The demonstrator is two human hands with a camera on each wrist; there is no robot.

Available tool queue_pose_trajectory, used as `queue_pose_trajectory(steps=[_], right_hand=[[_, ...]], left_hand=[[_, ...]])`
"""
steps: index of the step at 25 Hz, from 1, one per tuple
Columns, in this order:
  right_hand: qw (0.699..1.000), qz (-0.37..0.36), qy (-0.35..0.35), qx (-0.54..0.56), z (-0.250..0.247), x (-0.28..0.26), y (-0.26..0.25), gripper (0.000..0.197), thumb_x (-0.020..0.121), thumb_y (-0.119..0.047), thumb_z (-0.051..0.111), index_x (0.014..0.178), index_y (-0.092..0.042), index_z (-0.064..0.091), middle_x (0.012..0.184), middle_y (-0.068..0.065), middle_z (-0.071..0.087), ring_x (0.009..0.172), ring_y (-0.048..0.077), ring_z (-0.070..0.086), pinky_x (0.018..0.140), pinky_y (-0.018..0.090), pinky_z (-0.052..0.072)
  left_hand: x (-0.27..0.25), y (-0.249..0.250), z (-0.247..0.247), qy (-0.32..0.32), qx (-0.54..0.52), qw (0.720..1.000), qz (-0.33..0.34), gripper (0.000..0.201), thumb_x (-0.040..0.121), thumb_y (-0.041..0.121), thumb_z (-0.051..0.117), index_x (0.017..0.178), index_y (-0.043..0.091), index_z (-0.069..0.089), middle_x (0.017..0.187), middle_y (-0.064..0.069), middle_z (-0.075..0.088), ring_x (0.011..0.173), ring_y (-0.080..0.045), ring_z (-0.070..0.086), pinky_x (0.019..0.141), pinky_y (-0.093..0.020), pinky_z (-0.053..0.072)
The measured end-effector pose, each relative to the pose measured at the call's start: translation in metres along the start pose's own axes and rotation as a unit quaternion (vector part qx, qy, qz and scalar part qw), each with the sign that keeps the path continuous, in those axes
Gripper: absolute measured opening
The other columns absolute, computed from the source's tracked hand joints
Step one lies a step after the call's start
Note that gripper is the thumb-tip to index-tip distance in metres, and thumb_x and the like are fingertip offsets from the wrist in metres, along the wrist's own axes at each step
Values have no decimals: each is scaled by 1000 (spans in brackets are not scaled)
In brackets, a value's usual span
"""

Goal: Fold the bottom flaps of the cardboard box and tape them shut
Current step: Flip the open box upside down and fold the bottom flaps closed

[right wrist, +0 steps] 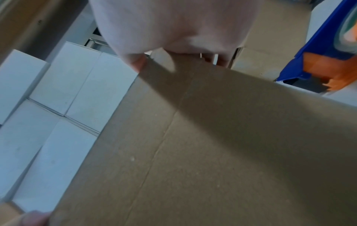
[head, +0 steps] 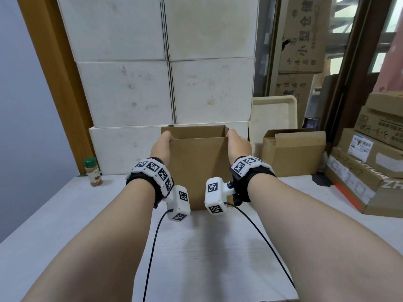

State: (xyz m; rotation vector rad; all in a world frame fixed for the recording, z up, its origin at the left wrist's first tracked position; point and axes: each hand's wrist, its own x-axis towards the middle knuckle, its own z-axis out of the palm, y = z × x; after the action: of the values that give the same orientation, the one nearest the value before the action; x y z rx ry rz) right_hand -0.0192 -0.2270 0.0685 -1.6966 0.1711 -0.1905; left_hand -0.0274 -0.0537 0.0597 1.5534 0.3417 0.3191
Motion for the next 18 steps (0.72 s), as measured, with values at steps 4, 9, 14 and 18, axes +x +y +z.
queue_pose_trajectory(steps=[4, 9, 14, 18], right_hand=[[1000, -5, 2, 3, 0, -1, -1, 39, 89, -34, 40, 60, -13, 25, 62, 1, 29, 57, 19, 27, 58, 30, 24], [1000, 1, 2, -14, -1, -1, -3, 40, 87, -35, 41, 58, -12, 24, 61, 1, 28, 57, 20, 25, 55, 29, 22], [999, 14, -3, -29, -3, -2, -4, 39, 85, -36, 43, 60, -12, 24, 62, 1, 28, 59, 21, 27, 57, 30, 24], [998, 32, -5, -51, -5, -3, -7, 38, 85, -41, 42, 62, -11, 34, 63, 2, 34, 57, 20, 33, 58, 29, 27]], left_hand=[[-7, 5, 1, -20, -20, 1000, -4, 20, 76, 29, 41, 60, 18, 42, 58, 3, 45, 52, -19, 40, 57, -26, 32], [-4, 5, 0, -24, -17, 1000, -2, 18, 65, 35, 42, 60, 20, 36, 62, 1, 38, 55, -19, 35, 57, -28, 29], [-2, 2, 1, -16, -14, 1000, -1, 21, 68, 38, 43, 58, 21, 36, 67, 0, 39, 59, -21, 35, 60, -31, 32], [5, -1, 1, -25, -8, 1000, -9, 26, 59, 48, 48, 57, 22, 46, 74, -3, 49, 67, -23, 44, 67, -32, 36]])
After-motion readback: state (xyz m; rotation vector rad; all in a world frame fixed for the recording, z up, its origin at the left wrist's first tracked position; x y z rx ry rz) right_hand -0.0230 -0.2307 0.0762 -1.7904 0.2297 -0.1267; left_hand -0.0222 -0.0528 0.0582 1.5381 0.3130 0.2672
